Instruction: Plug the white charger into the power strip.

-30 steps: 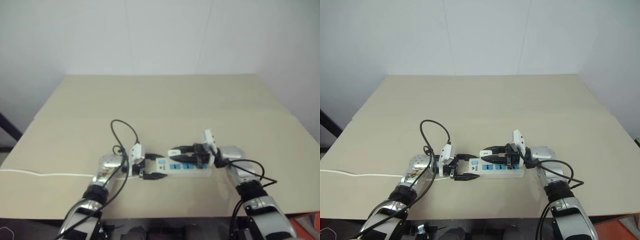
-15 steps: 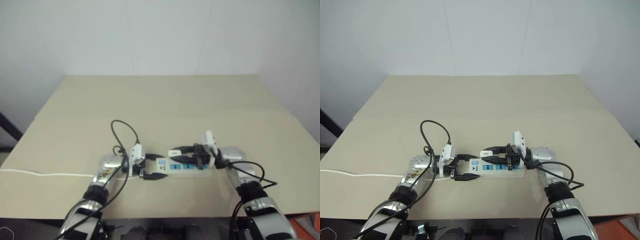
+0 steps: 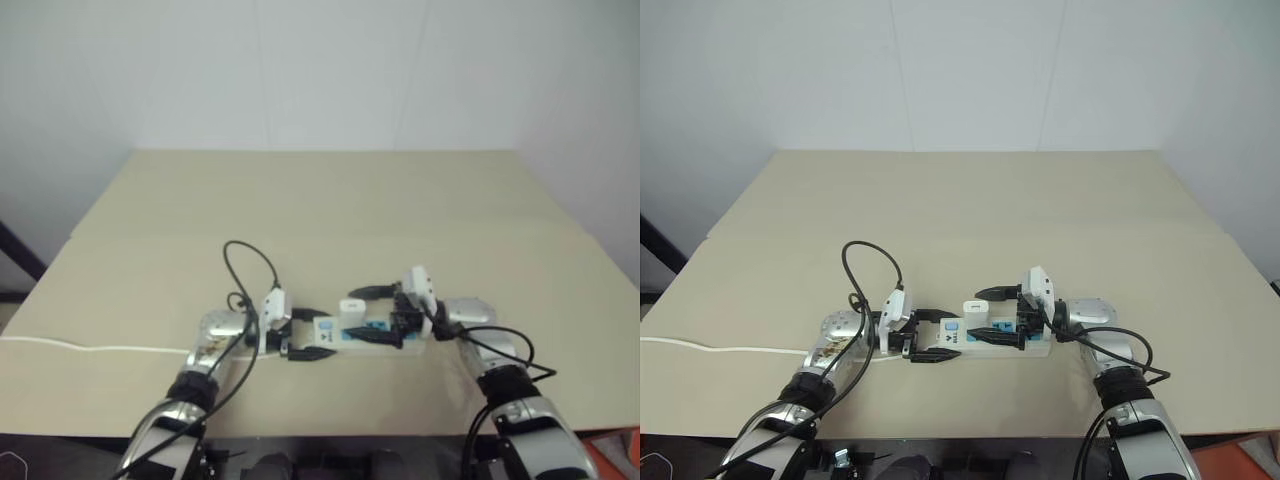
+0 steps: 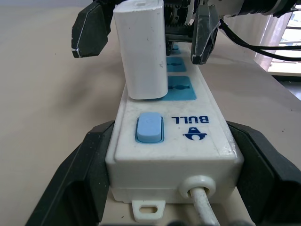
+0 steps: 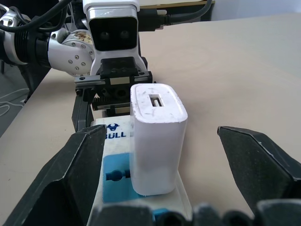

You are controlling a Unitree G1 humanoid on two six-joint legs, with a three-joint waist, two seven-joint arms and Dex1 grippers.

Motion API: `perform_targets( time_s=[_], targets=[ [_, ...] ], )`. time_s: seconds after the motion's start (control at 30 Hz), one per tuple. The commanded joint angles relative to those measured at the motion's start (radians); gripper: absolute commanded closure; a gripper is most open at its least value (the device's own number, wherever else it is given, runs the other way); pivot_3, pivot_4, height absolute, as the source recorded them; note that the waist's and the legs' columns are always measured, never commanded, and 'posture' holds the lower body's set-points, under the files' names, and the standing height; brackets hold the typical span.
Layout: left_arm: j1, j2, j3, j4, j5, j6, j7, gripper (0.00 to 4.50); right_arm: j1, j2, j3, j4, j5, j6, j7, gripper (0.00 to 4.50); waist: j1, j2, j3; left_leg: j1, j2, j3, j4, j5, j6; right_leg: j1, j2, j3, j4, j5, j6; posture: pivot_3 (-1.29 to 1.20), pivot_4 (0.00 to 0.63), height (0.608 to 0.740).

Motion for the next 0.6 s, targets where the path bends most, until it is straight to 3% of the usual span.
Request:
perform_targets(
  time_s=[0.03,0.33,0.6],
  targets=[
    [0.007,-0.004,-0.008,-0.032,-0.009,0.001,-0.014,1.23,0.055,-0.022,0.001,0.015,-0.032,0.014,0.008,0.04,0.001,0.000,0.000,0.000,0.000,0.000,0.000,0.000,0.000,0.000,0.000,0.000,0.000,0.000,0.000,0.00,0.150,0.740],
    [0.015,-0.008,-0.011,-0.040,-0.009,0.004,-0.012,1.23,0.039,-0.070,-0.073,-0.210,0.068,0.195,-0.015,0.04,0.005,0.000,0.003,-0.006,0.000,0.000,0.000,0.000,0.000,-0.003,0.000,0.000,0.000,0.000,0.000,0.00,0.150,0.740],
    [0.015,-0.018,-0.013,-0.038,-0.009,0.004,-0.011,1.23,0.027,-0.076,-0.073,-0.300,0.072,0.228,-0.038,0.04,0.009,0.001,0.005,-0.009,-0.001,0.000,0.000,0.000,0.000,-0.005,-0.001,0.000,0.000,0.000,0.000,0.00,0.150,0.740]
  ],
)
